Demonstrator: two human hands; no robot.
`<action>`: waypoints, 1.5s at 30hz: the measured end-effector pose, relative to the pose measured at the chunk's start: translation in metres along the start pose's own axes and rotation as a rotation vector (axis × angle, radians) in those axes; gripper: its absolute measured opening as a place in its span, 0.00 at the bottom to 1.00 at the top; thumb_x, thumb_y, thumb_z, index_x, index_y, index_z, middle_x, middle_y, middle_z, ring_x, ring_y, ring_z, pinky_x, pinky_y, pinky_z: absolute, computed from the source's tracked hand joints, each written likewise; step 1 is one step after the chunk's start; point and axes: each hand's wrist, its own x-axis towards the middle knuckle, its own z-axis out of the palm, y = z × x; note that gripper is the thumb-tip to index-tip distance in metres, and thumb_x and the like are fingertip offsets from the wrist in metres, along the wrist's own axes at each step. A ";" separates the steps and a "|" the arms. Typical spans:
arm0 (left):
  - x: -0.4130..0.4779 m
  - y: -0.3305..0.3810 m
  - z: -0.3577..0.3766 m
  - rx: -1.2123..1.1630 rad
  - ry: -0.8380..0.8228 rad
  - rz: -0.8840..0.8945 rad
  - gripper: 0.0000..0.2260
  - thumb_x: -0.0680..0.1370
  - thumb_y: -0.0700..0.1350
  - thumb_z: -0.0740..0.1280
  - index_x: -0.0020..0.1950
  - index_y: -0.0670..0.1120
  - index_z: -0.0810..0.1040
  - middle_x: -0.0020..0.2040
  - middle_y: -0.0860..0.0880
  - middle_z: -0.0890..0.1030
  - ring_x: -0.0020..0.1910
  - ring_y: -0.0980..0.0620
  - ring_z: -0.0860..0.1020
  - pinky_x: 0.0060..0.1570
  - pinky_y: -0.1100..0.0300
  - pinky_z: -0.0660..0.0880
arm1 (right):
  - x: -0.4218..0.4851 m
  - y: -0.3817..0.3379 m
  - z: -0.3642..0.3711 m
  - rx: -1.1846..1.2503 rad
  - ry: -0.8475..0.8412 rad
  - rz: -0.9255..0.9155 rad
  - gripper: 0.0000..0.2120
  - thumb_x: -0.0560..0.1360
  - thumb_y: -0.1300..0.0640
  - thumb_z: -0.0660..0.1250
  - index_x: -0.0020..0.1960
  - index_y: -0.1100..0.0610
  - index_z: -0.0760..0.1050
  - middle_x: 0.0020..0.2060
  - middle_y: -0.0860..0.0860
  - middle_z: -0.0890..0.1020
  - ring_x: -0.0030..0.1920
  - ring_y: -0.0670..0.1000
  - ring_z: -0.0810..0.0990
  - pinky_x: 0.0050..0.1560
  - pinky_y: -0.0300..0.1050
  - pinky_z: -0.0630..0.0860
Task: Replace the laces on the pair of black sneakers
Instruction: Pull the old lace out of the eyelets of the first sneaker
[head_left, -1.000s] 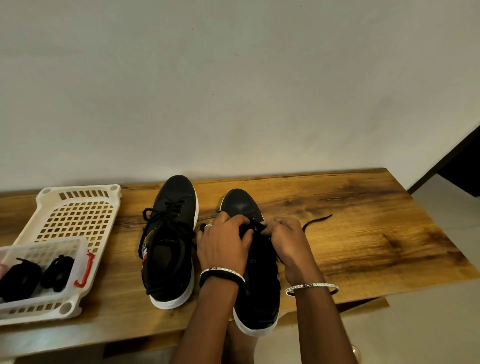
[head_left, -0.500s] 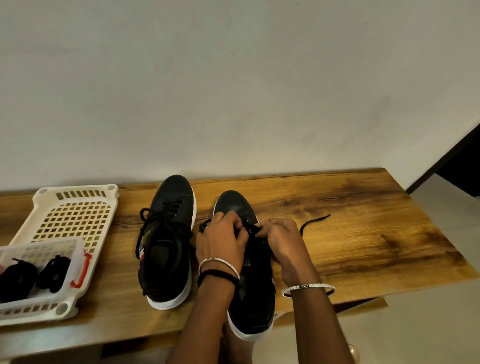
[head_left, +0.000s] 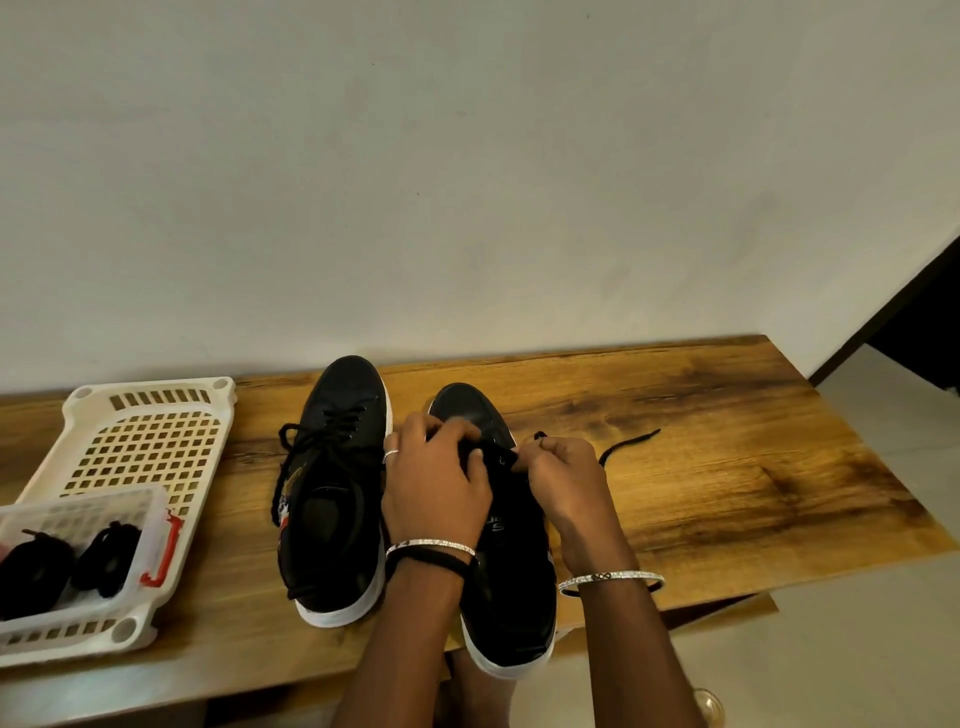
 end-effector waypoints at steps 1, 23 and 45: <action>-0.001 0.001 0.000 0.057 -0.045 0.014 0.07 0.78 0.51 0.68 0.55 0.57 0.80 0.58 0.54 0.72 0.61 0.50 0.69 0.44 0.60 0.73 | -0.001 0.000 0.000 -0.025 0.006 -0.021 0.09 0.72 0.54 0.68 0.36 0.53 0.83 0.35 0.50 0.85 0.42 0.53 0.84 0.49 0.58 0.82; 0.014 0.003 -0.004 -1.038 -0.088 -0.432 0.12 0.82 0.43 0.54 0.40 0.48 0.71 0.38 0.50 0.82 0.45 0.46 0.79 0.48 0.50 0.73 | 0.001 0.004 -0.005 -0.239 0.157 -0.160 0.03 0.73 0.52 0.73 0.40 0.49 0.81 0.36 0.44 0.83 0.41 0.45 0.81 0.40 0.42 0.74; 0.015 -0.015 0.002 -0.757 -0.193 -0.175 0.06 0.82 0.43 0.63 0.46 0.48 0.76 0.48 0.52 0.83 0.49 0.48 0.81 0.52 0.47 0.78 | 0.001 0.003 -0.005 -0.215 0.152 -0.141 0.05 0.73 0.54 0.72 0.39 0.49 0.81 0.35 0.44 0.83 0.39 0.45 0.82 0.43 0.45 0.79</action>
